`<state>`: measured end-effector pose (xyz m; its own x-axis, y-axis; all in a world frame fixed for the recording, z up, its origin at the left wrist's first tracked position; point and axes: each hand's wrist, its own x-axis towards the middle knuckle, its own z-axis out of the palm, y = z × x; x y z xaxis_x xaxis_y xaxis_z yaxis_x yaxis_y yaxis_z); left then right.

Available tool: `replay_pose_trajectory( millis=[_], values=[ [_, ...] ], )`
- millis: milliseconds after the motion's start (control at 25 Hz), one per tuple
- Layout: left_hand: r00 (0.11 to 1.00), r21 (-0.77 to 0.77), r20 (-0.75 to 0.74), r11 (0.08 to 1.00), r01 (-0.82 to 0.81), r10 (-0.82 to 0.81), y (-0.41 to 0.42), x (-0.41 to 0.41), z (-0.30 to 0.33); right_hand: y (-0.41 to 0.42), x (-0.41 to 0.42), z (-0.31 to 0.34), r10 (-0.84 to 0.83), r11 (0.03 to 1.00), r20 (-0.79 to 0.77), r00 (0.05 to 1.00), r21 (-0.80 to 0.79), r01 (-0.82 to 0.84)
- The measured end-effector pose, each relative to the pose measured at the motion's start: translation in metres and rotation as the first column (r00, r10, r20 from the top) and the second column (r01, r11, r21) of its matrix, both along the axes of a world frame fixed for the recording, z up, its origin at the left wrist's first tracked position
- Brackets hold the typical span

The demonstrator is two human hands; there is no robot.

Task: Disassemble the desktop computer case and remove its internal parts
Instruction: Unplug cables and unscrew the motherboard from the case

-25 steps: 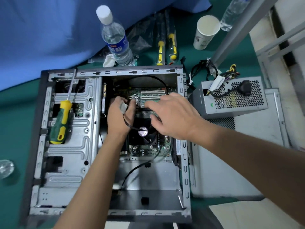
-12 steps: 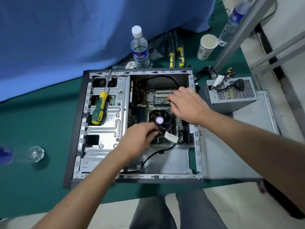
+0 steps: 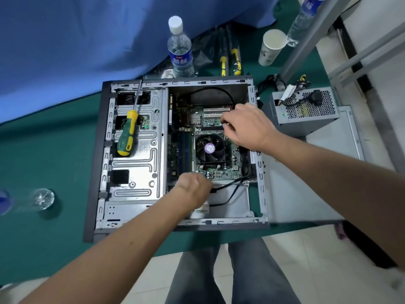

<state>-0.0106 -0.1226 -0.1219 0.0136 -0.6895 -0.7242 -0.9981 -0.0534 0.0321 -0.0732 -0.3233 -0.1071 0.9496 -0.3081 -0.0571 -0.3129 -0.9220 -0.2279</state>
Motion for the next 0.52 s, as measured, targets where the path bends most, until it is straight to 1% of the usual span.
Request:
replay_pose_trajectory(
  millis=[80,200,280,320,360,400,480,520],
  values=[
    [0.984,0.036,-0.130,0.992,-0.118,0.122,-0.003,-0.001,-0.011,-0.002,0.001,-0.002,0.002,1.000,0.011,1.000,-0.003,-0.002],
    [0.911,0.151,-0.305,0.958,-0.243,0.279,0.000,-0.004,-0.024,-0.004,0.003,-0.003,-0.004,1.000,0.004,1.000,-0.004,0.004],
    [0.827,0.287,-0.439,0.927,-0.241,0.351,0.006,-0.008,-0.028,-0.005,0.002,-0.003,-0.006,1.000,0.018,1.000,-0.009,0.006],
    [0.807,0.332,-0.477,0.922,-0.202,0.348,0.008,-0.008,-0.029,-0.005,0.002,-0.003,-0.008,1.000,0.021,1.000,-0.007,0.008],
    [0.823,0.338,-0.475,0.928,-0.158,0.313,0.008,-0.008,-0.026,-0.005,0.002,-0.003,-0.010,1.000,0.021,1.000,-0.005,0.010],
    [0.862,0.305,-0.436,0.944,-0.127,0.257,0.008,-0.006,-0.022,-0.005,0.003,-0.002,-0.009,1.000,0.017,1.000,-0.008,0.009],
    [0.940,0.151,-0.304,0.982,-0.113,0.155,0.002,0.000,-0.008,-0.005,0.003,-0.002,-0.001,1.000,0.012,1.000,-0.016,0.002],
    [0.954,0.053,-0.267,0.990,-0.130,0.140,-0.002,0.006,0.003,-0.006,0.004,-0.002,0.000,1.000,0.014,1.000,-0.010,0.000]
  ],
)
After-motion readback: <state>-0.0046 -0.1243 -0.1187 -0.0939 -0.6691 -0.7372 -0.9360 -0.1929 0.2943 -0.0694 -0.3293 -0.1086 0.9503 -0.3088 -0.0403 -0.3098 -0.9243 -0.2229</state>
